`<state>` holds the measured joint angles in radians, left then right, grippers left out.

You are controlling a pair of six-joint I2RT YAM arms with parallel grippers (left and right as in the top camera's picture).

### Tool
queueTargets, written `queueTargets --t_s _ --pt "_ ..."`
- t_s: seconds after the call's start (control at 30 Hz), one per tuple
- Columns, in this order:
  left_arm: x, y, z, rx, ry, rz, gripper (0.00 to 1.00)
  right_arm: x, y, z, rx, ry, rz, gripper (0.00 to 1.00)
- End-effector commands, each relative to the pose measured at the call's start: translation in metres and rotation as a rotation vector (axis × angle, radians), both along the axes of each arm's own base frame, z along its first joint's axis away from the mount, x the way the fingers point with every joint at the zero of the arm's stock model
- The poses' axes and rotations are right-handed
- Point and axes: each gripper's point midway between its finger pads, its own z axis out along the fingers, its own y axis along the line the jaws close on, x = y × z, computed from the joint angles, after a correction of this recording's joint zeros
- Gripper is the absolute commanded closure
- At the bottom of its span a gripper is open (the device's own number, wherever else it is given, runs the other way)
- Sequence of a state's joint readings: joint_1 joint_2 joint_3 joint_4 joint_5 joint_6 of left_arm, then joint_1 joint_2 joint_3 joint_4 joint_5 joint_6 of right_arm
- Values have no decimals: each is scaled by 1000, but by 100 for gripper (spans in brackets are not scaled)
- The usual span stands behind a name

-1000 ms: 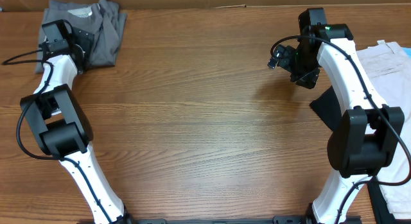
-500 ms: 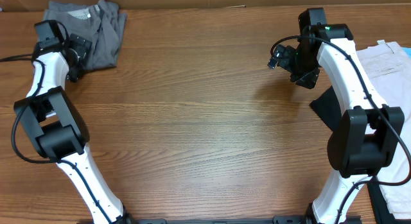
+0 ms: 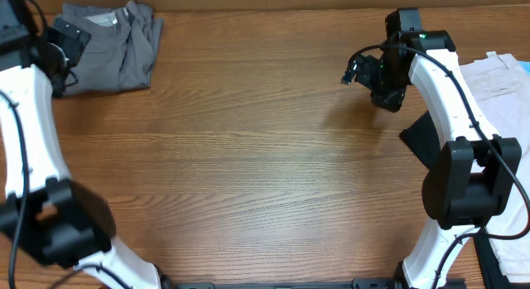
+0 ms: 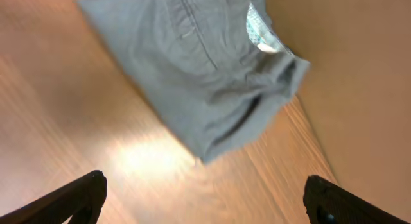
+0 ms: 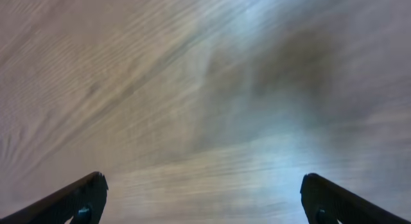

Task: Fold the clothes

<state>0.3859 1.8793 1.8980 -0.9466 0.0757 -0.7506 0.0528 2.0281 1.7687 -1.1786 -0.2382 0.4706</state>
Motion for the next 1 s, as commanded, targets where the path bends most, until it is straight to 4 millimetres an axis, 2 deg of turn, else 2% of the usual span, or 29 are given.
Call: queueTargets --t_s 0.0,0.07,0.17,0.23,0.27,0.43,0.6,0.97 --pt "-16 -12 26 10 -14 -32 0 -9 3 45 45 -59 -1 0" --pt "-25 -18 27 -7 5 -38 0 -29 -5 65 -8 -54 -7 0" --pt "-34 -22 19 -31 53 -40 0 -63 -24 93 -168 -49 -46 0" --pt "-39 -24 11 -46 89 -40 0 -99 -39 118 -320 -43 -109 0" --pt "-40 -25 10 -48 94 -40 0 -110 -41 125 -354 -46 -120 0" --pt "-39 -23 9 -46 93 -38 0 -159 -24 158 -377 -89 -36 0" --pt "-39 -23 9 -46 93 -38 0 -177 2 173 -267 -143 36 0" --pt "-39 -24 9 -46 93 -38 0 -177 4 173 -265 -143 67 0"
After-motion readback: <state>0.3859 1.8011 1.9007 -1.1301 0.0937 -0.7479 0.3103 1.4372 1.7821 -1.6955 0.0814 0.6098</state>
